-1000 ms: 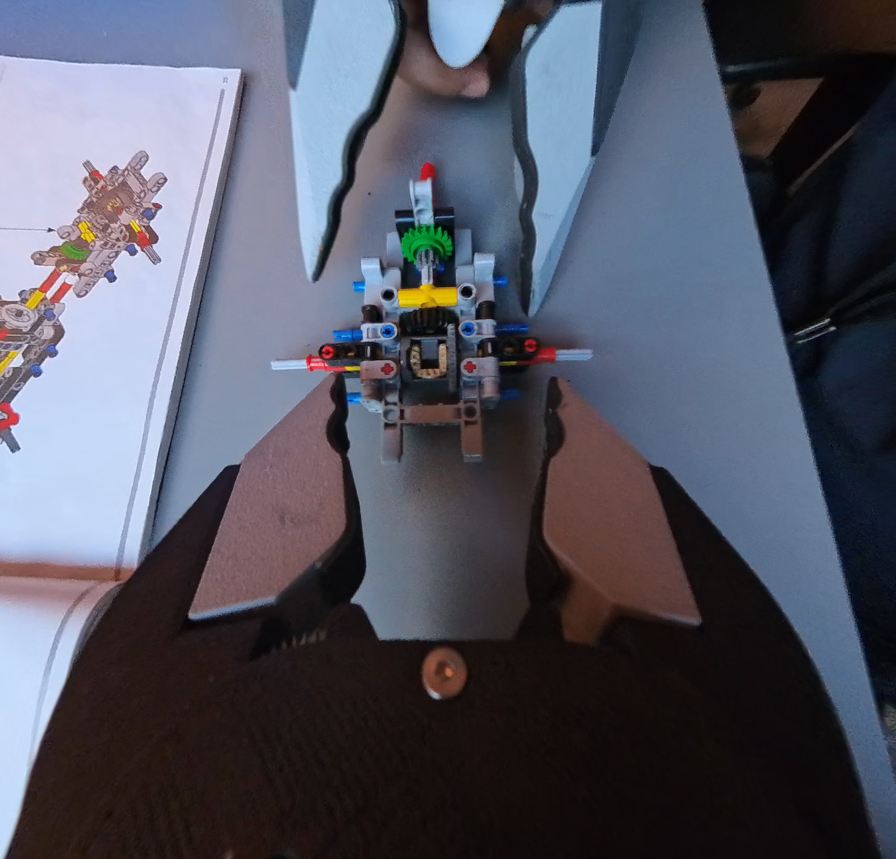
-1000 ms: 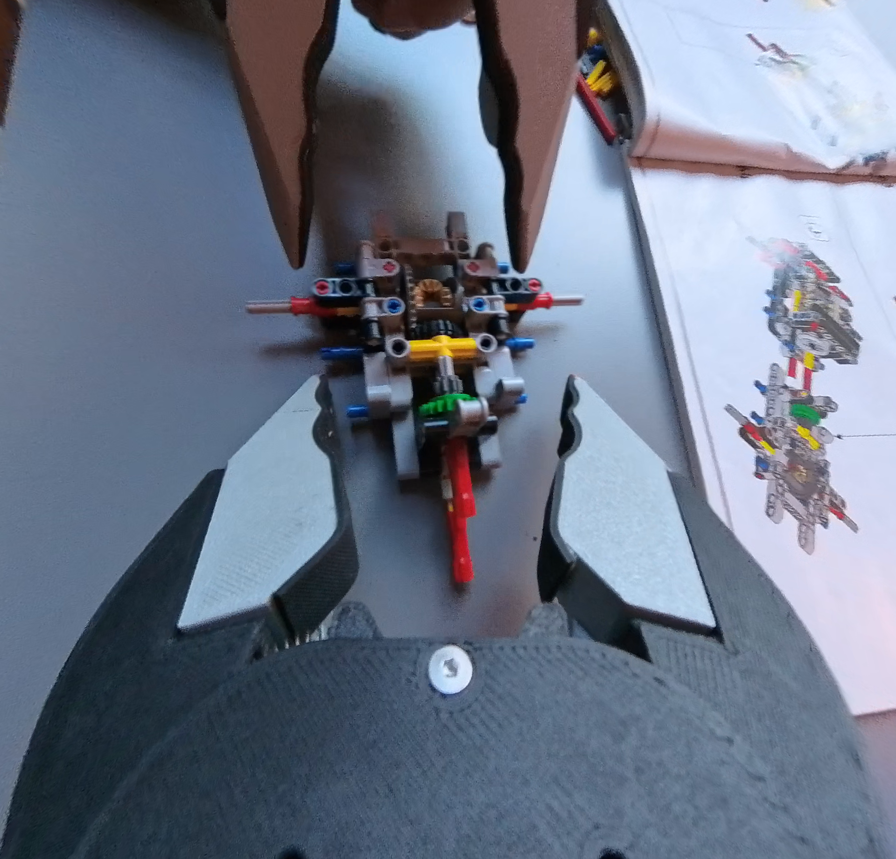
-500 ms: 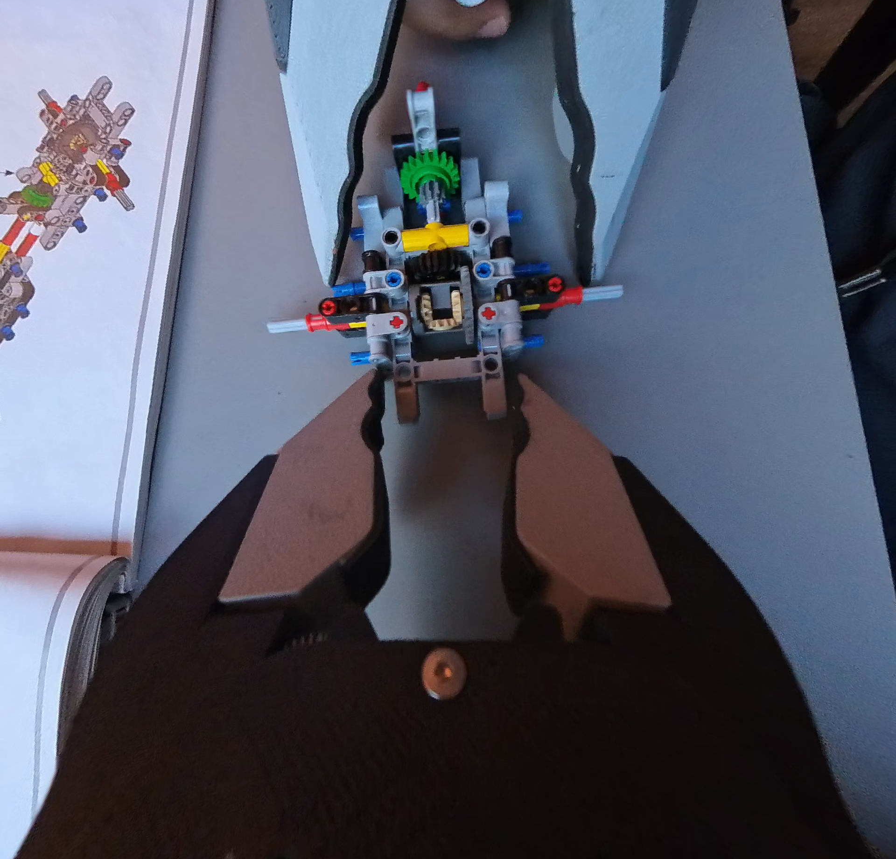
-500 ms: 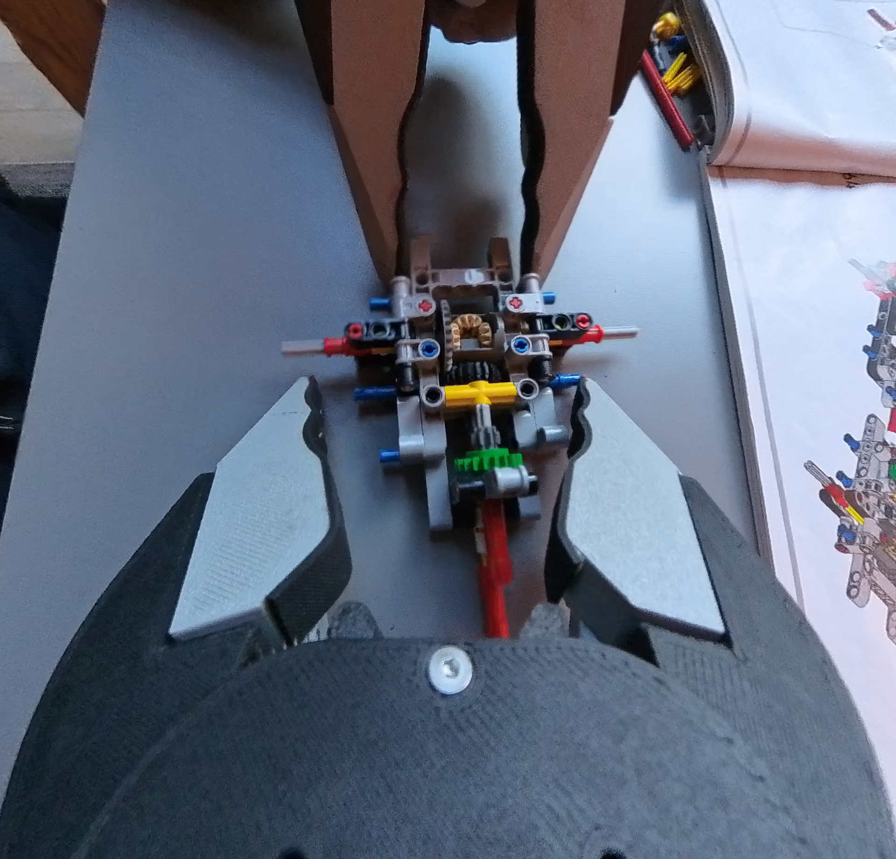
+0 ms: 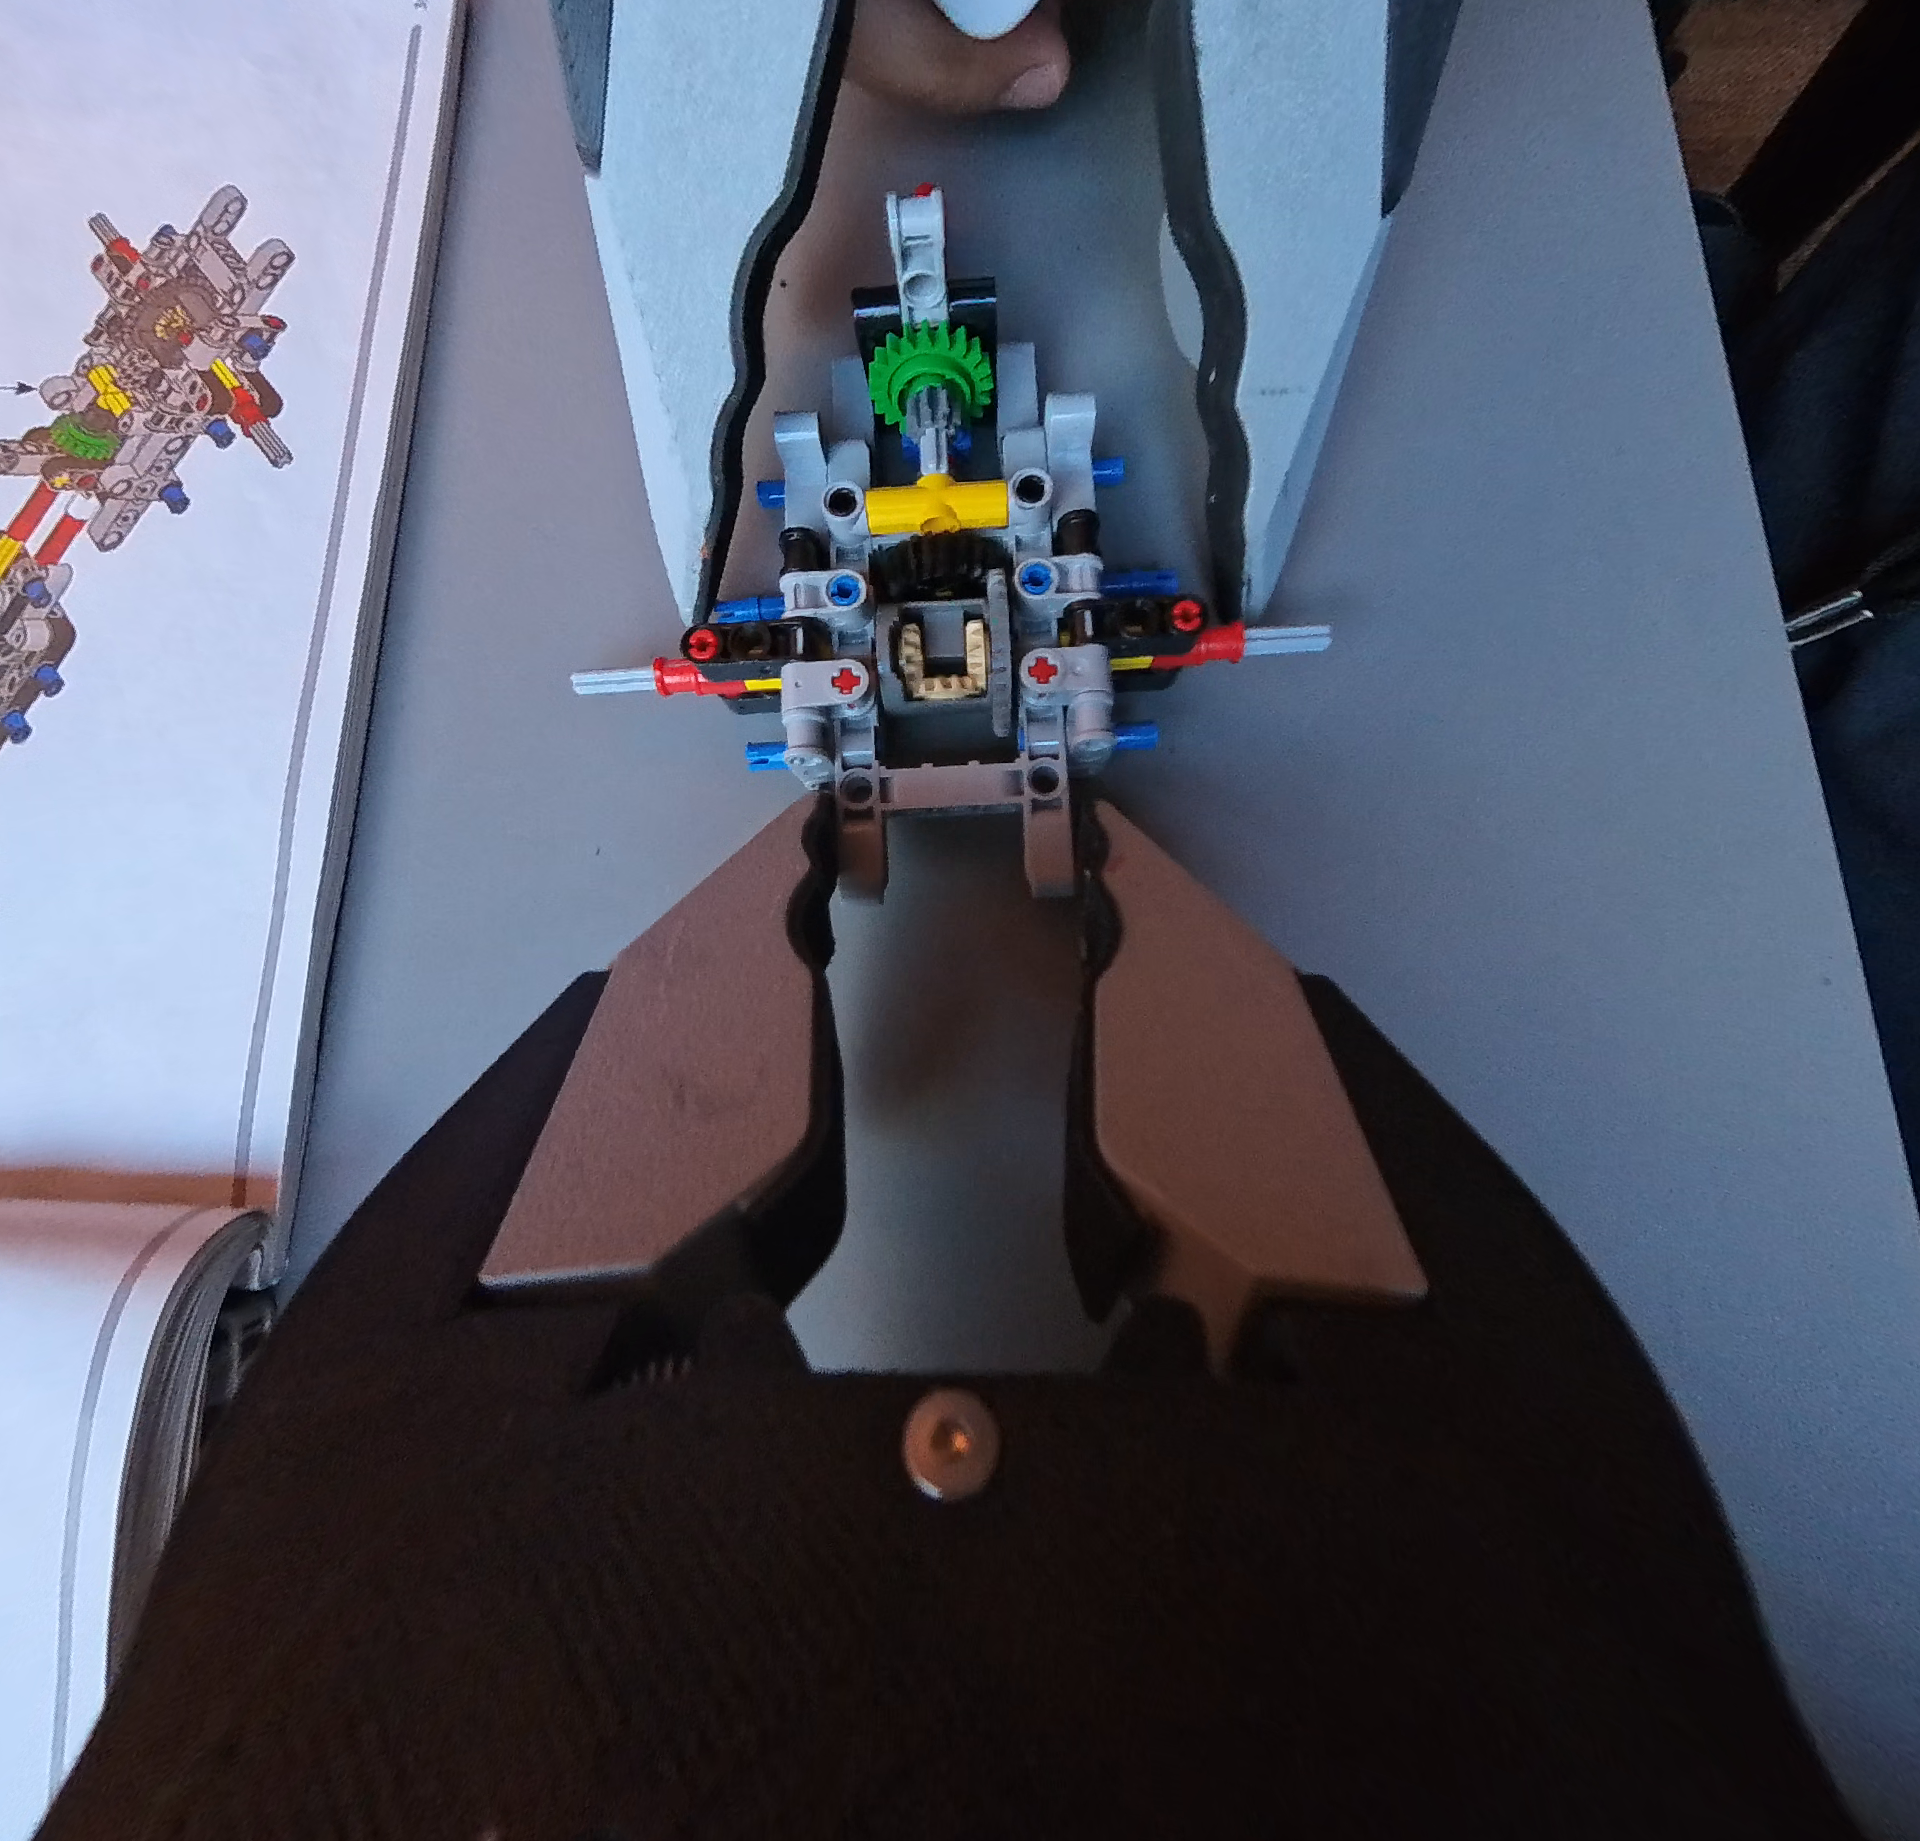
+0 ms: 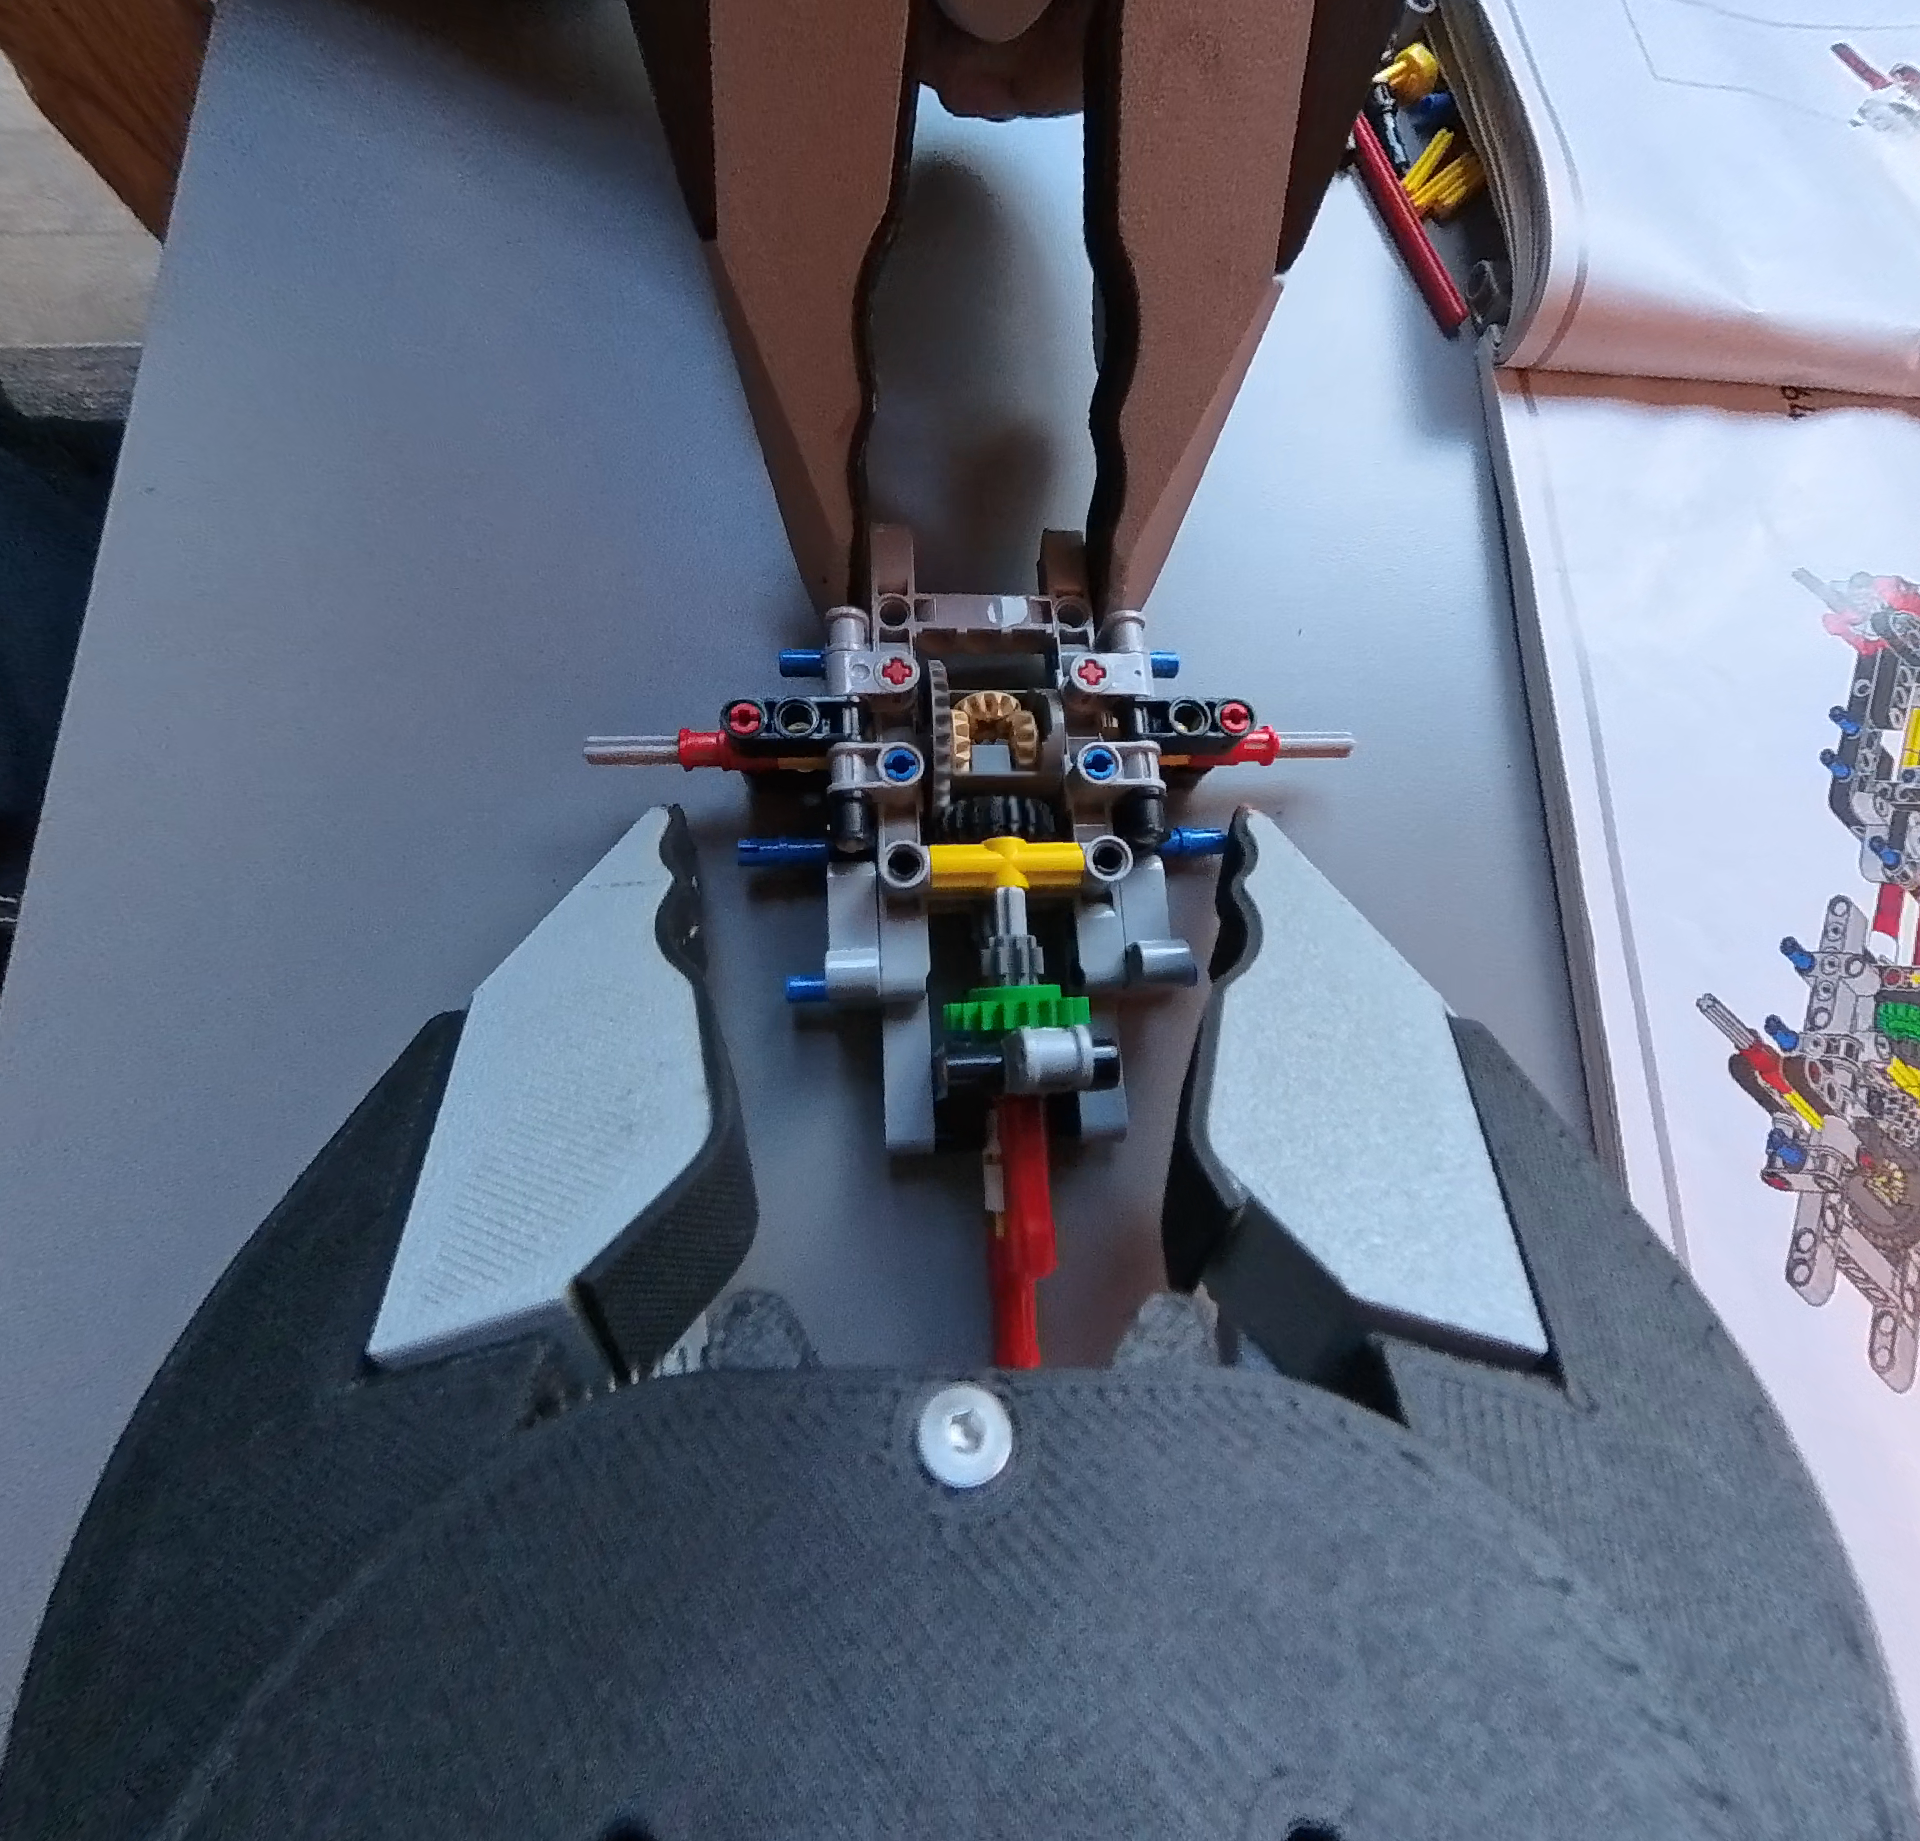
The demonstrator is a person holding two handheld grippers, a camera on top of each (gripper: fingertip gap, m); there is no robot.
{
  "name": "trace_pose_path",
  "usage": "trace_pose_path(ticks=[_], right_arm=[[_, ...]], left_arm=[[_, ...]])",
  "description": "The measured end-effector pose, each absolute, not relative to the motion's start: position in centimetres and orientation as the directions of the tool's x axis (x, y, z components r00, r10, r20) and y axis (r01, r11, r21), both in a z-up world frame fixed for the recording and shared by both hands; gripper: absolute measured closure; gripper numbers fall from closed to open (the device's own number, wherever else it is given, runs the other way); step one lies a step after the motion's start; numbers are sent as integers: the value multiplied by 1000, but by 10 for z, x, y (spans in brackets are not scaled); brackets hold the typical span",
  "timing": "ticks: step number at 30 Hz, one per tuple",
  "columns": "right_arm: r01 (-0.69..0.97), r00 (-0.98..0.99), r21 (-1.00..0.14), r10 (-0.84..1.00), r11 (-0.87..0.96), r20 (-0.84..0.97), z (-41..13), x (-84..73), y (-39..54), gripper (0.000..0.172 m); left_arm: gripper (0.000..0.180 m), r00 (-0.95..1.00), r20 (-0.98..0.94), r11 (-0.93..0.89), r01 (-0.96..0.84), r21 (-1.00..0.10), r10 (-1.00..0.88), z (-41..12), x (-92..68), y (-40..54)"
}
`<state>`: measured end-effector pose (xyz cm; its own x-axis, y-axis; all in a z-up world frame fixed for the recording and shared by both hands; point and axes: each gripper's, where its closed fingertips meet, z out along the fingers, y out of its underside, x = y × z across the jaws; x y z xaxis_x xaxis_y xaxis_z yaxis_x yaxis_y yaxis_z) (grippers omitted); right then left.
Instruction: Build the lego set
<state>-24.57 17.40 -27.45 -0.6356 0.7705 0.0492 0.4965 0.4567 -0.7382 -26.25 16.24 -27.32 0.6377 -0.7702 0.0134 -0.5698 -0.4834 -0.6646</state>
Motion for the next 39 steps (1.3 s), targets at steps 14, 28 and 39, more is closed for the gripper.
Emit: trace_pose_path(ticks=[14,28,39], right_arm=[[401,-658,-792,746,461,101,-248,-213,204,127],[476,-650,-730,756,491,84,-261,-198,207,168],[661,-663,-501,748,559,-41,-263,-193,214,169]], left_arm=[[131,639,12,-491,-579,-652,-769,-273,-271,159],[128,544,2,-428,-657,-621,-839,-253,-223,189],[124,577,153,-540,-592,-599,-802,-263,-214,193]])
